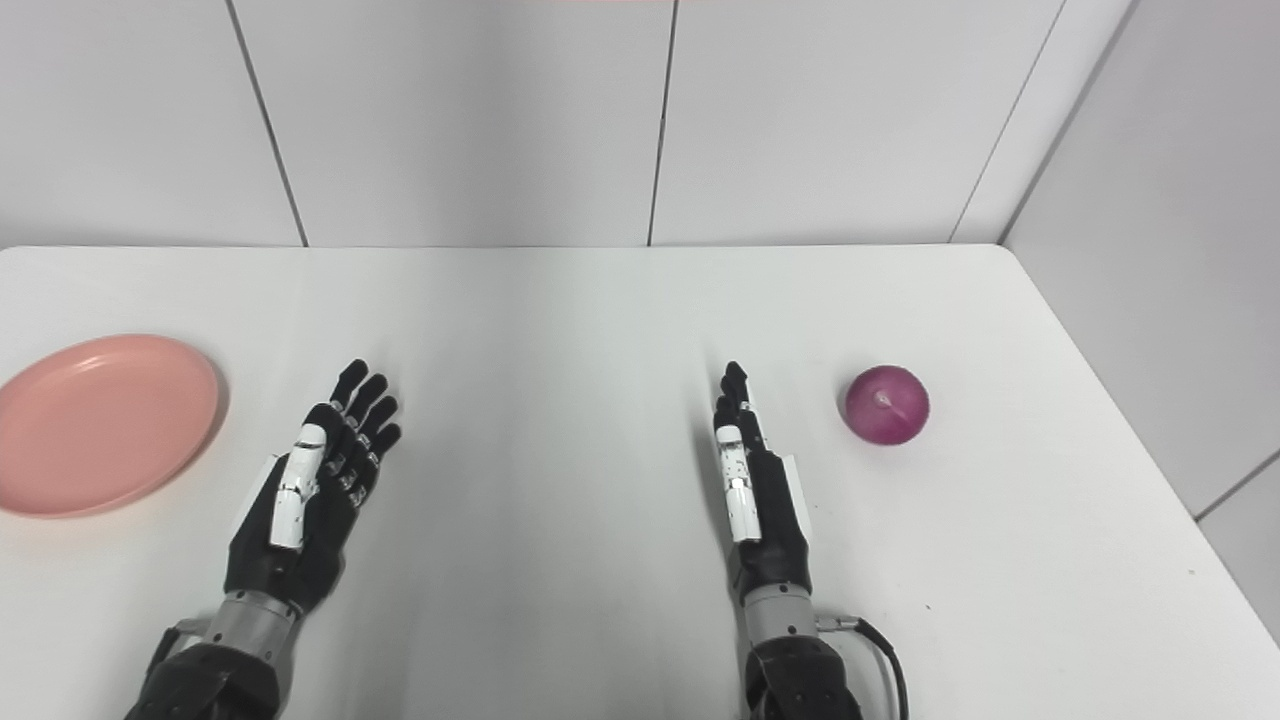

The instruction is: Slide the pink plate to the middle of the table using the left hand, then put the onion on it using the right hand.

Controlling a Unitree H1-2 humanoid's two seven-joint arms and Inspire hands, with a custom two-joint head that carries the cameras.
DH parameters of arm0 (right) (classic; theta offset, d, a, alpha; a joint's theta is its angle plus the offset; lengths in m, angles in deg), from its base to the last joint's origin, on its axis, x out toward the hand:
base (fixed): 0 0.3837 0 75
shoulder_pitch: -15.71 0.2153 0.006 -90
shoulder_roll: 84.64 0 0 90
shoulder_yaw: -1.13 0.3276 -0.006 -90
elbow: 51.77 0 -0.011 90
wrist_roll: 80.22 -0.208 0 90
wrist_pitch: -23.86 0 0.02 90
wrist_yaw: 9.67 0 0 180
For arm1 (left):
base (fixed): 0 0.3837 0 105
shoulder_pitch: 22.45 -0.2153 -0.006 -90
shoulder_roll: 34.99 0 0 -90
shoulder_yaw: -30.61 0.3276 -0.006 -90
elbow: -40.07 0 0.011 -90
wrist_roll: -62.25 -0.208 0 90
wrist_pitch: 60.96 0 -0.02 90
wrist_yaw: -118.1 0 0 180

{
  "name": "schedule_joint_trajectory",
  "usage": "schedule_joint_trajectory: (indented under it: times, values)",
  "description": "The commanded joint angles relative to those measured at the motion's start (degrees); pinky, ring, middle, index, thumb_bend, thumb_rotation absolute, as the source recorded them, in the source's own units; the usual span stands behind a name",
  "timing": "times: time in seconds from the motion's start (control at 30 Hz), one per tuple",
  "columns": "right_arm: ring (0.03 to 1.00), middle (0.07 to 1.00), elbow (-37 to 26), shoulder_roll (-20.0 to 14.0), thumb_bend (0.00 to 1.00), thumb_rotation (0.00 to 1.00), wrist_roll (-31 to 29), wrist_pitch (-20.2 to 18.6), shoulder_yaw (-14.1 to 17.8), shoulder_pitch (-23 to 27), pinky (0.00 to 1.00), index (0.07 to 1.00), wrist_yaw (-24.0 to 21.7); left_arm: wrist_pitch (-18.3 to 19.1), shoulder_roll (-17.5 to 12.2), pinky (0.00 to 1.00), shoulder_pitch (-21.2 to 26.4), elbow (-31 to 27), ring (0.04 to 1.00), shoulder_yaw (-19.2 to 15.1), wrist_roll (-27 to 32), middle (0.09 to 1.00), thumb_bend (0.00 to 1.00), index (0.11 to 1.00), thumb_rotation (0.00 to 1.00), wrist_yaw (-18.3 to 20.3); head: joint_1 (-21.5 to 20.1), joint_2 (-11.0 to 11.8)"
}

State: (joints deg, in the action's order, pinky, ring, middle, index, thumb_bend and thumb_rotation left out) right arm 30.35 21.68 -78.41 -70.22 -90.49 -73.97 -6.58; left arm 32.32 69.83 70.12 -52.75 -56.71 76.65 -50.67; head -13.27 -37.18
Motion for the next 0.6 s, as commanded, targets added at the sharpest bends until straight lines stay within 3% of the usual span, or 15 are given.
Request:
schedule_joint_trajectory:
  times: [0.0, 0.57]
  values:
    - [1.000, 1.000, -0.23, 0.21, 0.26, 1.00, 0.29, -0.16, -0.65, 0.13, 1.00, 1.000, -0.72, 0.06, -0.01, 1.00, -2.03, 1.31, 1.000, 0.27, -0.07, 1.000, 0.46, 1.000, 1.00, 0.39, 0.05, 0.05]
    - [1.000, 1.000, -0.43, 0.11, 0.23, 1.00, -0.31, -0.54, -0.59, 0.21, 1.00, 1.000, -0.95, 0.11, 0.04, 1.00, -2.05, 1.34, 1.000, 0.33, -0.40, 1.000, 0.46, 1.000, 1.00, 0.17, 0.32, 0.14]
